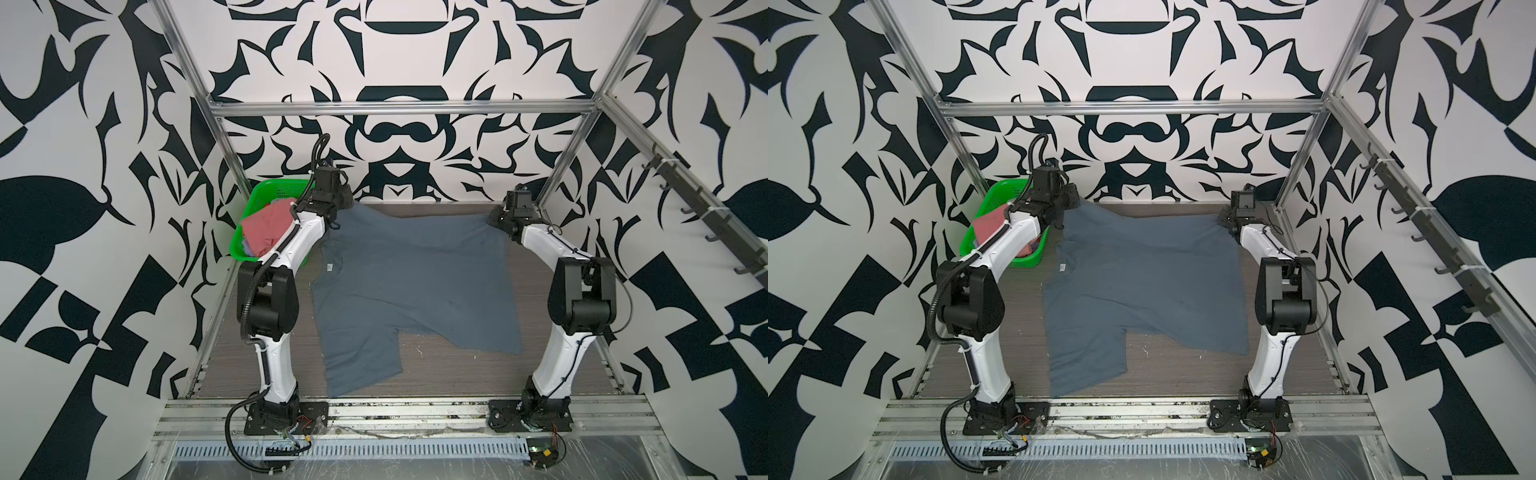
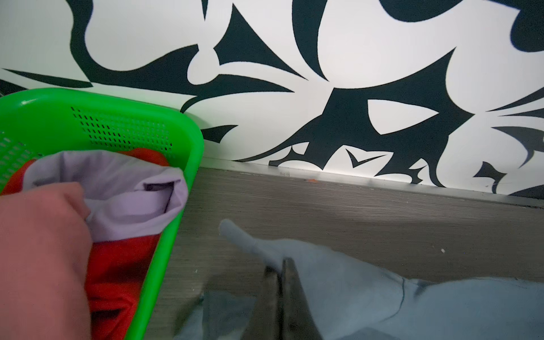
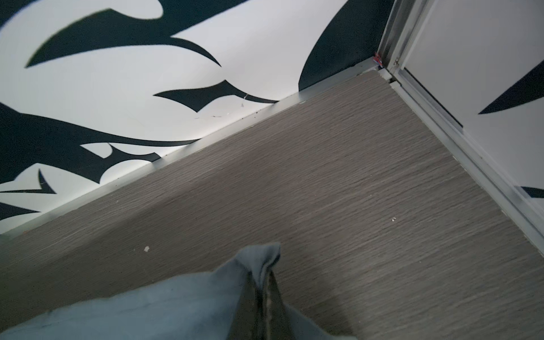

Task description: Fold and stack the t-shirts

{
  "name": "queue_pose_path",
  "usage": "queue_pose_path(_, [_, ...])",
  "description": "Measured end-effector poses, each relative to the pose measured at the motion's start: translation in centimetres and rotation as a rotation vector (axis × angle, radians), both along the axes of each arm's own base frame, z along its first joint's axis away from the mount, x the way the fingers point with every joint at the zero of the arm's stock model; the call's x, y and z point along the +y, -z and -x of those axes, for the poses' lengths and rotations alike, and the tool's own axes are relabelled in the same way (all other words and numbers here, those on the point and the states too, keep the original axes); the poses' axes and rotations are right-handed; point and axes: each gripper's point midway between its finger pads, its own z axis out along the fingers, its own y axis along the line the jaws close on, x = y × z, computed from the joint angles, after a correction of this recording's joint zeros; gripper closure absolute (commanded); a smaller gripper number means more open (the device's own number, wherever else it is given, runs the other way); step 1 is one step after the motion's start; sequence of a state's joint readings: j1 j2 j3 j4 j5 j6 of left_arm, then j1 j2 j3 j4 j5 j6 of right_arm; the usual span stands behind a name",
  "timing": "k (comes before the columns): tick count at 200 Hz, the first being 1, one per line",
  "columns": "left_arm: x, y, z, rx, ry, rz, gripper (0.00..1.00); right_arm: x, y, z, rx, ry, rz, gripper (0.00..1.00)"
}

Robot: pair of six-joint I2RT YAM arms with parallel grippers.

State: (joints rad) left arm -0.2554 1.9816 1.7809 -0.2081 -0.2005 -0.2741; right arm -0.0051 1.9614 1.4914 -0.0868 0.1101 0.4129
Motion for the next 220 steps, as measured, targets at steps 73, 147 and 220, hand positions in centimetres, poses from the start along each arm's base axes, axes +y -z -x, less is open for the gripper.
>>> queue_pose_path(73, [0.3,2.3,-1.6,0.028,-0.003,-0.042,1.00,-1.6,2.6,-0.6,0.014,0.113,0.011,1.00])
queue_pose_path(147, [0.9,5.1,2.7,0.124,-0.004,-0.037,1.00,-0.8,2.5,-0.6,0.017,0.034,0.007,1.00])
queue_pose_path(220, [-1.0,6.3,13.9,0.170,0.006,-0.112,0.60,-1.2,3.4,9.8,0.113,0.037,0.046,0.54])
